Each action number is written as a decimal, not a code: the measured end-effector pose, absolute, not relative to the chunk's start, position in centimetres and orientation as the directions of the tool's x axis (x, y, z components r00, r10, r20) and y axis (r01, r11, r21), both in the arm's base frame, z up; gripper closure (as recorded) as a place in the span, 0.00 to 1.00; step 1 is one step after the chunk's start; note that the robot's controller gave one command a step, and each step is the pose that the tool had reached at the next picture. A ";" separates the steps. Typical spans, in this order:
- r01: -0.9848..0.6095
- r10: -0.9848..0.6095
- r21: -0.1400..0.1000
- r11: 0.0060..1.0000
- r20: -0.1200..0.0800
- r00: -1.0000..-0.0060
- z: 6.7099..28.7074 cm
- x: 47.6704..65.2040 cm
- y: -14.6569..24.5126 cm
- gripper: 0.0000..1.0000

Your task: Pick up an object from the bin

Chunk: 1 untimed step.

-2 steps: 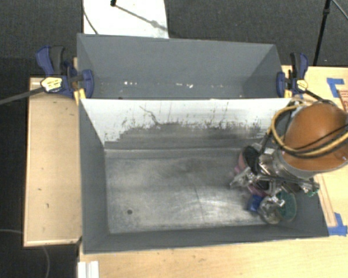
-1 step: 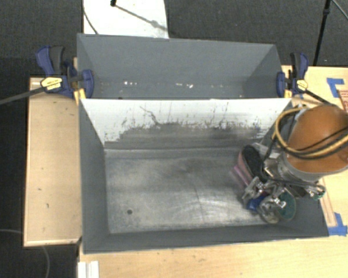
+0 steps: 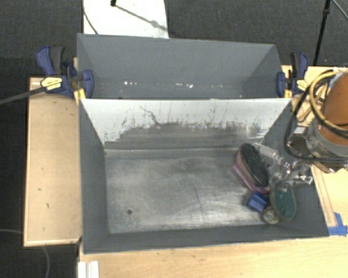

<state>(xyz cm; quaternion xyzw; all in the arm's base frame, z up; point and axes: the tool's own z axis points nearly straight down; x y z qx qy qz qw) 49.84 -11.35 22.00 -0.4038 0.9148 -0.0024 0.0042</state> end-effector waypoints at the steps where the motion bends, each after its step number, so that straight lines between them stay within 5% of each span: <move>1: -0.735 -0.735 0.000 0.678 -0.002 -0.678 21.6 49.7 -11.3 0.00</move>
Offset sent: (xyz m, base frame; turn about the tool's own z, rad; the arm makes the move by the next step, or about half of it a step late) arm 0.0000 0.0000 0.0000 0.0000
